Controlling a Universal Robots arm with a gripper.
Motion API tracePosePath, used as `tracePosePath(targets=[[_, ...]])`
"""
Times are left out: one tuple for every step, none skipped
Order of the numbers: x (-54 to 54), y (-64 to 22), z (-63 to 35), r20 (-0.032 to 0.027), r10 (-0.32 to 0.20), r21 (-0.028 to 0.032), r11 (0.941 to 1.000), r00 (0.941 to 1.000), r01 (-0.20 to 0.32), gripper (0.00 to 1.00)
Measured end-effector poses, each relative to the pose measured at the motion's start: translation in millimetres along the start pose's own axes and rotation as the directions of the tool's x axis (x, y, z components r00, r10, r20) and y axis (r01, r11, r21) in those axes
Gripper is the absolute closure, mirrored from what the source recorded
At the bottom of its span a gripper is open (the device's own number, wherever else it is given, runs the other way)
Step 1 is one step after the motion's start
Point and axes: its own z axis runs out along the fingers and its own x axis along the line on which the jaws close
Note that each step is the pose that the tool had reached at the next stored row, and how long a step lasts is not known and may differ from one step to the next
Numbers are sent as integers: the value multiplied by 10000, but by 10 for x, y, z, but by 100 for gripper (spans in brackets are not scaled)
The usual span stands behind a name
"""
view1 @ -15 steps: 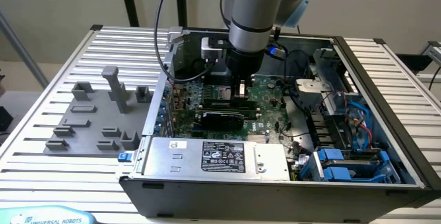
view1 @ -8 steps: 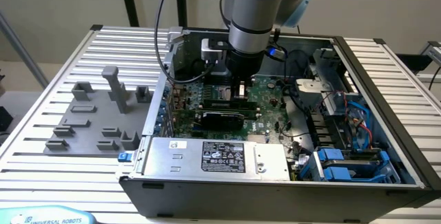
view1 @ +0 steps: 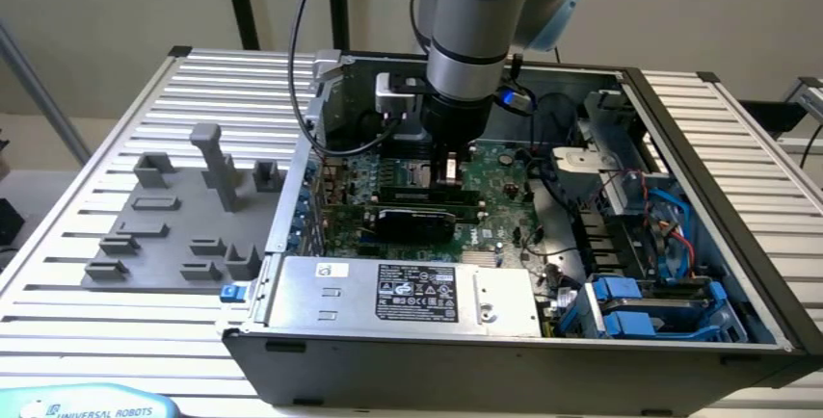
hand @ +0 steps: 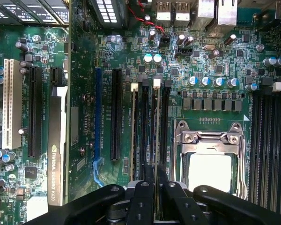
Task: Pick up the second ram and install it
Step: 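Insert the second ram into the second slot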
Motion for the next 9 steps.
tracePosePath(targets=[[0,0,0,0,6,0,10000,10000,-6,86],[0,0,0,1,13,0,10000,10000,-13,86],[0,0,0,1,20,0,10000,10000,-20,86],[0,0,0,2,29,0,10000,10000,-29,86],[0,0,0,2,34,0,10000,10000,-34,86],[0,0,1,2,39,1,10000,10000,-39,86],[-1,0,1,4,41,1,10000,10000,-41,86],[-1,0,1,4,45,2,10000,10000,-45,86],[-2,0,1,4,48,2,10000,10000,-48,86]])
